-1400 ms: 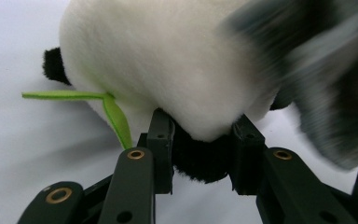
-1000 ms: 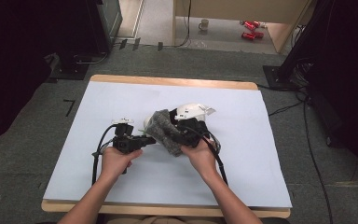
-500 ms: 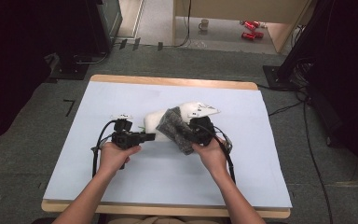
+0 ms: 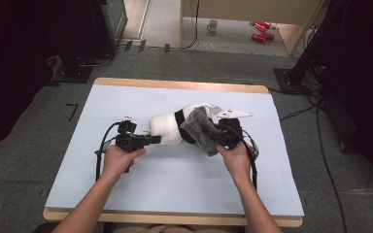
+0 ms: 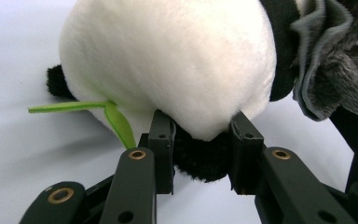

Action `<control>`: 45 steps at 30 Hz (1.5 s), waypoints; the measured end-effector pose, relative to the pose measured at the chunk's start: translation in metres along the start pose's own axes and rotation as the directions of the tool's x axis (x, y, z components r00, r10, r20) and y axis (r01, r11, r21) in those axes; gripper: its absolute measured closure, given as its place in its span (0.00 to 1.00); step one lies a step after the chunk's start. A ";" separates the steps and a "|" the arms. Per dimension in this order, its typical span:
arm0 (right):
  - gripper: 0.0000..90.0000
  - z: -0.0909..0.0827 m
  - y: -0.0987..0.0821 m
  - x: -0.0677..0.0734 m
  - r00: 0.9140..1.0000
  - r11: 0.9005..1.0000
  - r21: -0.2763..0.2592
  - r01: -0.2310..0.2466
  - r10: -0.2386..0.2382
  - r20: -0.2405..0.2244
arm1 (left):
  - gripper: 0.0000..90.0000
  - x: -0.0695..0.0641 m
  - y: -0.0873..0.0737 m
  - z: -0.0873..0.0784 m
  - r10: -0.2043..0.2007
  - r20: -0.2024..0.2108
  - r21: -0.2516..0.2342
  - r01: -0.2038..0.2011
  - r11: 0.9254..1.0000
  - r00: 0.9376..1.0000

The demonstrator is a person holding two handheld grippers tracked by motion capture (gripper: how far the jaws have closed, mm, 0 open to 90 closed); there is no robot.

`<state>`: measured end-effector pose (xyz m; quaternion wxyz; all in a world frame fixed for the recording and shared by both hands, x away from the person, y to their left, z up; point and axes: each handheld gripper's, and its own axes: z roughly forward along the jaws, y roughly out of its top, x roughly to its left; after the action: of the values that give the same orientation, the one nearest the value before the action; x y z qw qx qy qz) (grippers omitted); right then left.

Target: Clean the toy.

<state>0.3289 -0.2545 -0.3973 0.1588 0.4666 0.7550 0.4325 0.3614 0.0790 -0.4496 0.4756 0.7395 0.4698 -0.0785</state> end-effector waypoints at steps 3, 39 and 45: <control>0.83 -0.001 -0.004 -0.008 0.999 1.000 -0.004 -0.027 0.027 0.016 | 0.75 0.000 0.000 0.001 0.004 0.000 0.001 -0.004 1.000 1.000; 0.83 -0.031 -0.002 -0.037 0.985 0.987 -0.068 -0.146 0.151 0.082 | 0.74 0.006 0.001 -0.002 0.008 -0.009 -0.006 -0.009 1.000 1.000; 0.83 -0.029 0.004 -0.018 0.994 0.993 -0.049 -0.108 0.109 0.020 | 0.73 0.005 0.001 -0.003 0.021 -0.019 -0.014 -0.022 1.000 1.000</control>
<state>0.3220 -0.2832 -0.3801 0.1548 0.5078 0.7163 0.4529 0.3637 0.0842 -0.4507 0.4771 0.7420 0.4668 -0.0631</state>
